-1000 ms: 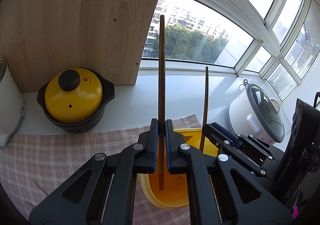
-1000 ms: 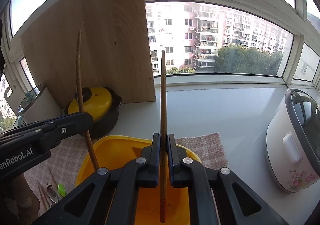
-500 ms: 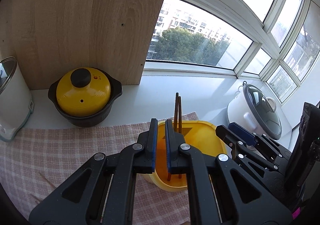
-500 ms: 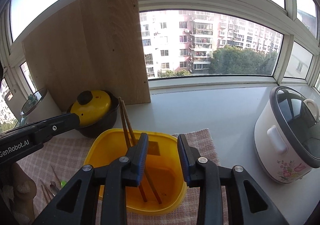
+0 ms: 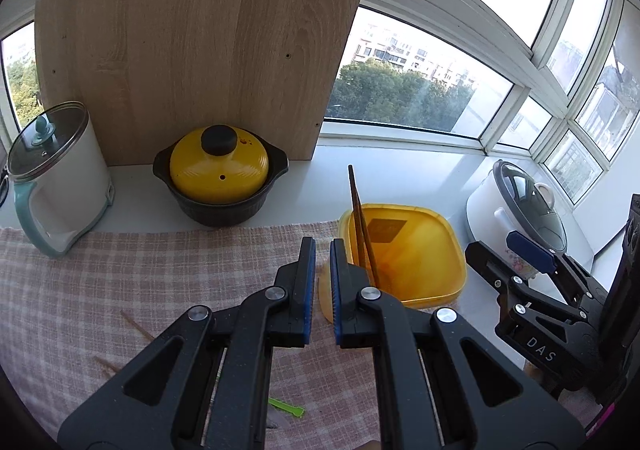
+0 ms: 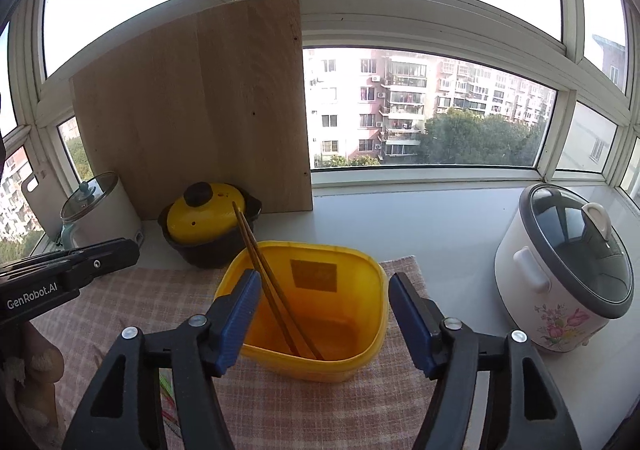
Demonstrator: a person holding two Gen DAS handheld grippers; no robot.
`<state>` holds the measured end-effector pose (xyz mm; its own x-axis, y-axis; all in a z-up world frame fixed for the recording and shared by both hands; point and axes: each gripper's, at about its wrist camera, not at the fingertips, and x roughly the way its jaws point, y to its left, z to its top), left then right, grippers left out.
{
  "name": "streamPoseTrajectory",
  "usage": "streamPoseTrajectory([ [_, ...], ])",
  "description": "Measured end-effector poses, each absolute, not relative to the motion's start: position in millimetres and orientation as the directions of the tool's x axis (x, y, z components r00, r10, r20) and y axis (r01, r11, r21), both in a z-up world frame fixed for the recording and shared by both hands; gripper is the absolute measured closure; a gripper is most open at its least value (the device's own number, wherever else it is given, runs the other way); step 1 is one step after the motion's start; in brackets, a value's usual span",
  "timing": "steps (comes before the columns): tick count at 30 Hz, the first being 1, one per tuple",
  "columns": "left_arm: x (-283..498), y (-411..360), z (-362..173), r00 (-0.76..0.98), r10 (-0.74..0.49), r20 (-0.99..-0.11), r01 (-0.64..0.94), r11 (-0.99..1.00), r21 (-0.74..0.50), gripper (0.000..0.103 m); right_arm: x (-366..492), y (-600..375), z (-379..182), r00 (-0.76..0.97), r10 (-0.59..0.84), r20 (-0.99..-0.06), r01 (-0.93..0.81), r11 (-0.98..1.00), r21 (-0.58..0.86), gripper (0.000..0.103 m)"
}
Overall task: Organize utensils
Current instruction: 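Move both open grippers back down to the utensils on the cloth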
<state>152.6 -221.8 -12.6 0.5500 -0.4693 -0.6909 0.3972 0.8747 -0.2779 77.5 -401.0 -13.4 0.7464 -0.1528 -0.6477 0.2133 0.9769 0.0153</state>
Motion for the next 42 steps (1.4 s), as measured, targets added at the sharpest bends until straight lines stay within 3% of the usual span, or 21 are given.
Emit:
streamPoseTrajectory([
  [5,136.0,-195.2,-10.8,0.573,-0.435,-0.695,0.369,0.894,-0.255,0.097,65.7,-383.5,-6.8,0.755,-0.145,-0.639,0.187,0.982,-0.001,0.021],
  [7,127.2,-182.3,-9.5,0.59,-0.416,-0.692,0.355,0.903,-0.241,0.081,61.2,-376.5,-4.6,0.762,-0.142,-0.632,0.176,0.984,-0.01,0.017],
  [9,118.9,-170.1,-7.4,0.614,-0.397,-0.682,0.337,0.913,-0.228,0.054,56.9,-368.4,-3.3,0.767,-0.131,-0.629,0.154,0.988,-0.017,0.012],
  [10,115.2,-163.2,-6.6,0.627,-0.387,-0.676,0.327,0.918,-0.222,0.052,55.9,-364.4,-3.4,0.765,-0.124,-0.632,0.142,0.99,-0.022,0.011],
  [19,92.1,-110.1,-20.6,0.626,-0.328,-0.707,0.222,0.945,-0.242,0.052,49.6,-330.4,-9.5,0.764,-0.071,-0.641,0.053,0.997,-0.046,0.001],
  [37,47.4,-24.1,-88.3,0.547,-0.265,-0.794,-0.024,0.943,-0.331,0.052,51.4,-274.2,-43.8,0.71,0.082,-0.7,-0.149,0.988,-0.035,0.001],
  [42,41.6,-21.2,-107.8,0.511,-0.286,-0.81,-0.049,0.932,-0.359,0.052,52.6,-265.9,-56.9,0.674,0.116,-0.729,-0.186,0.982,-0.017,0.008],
])
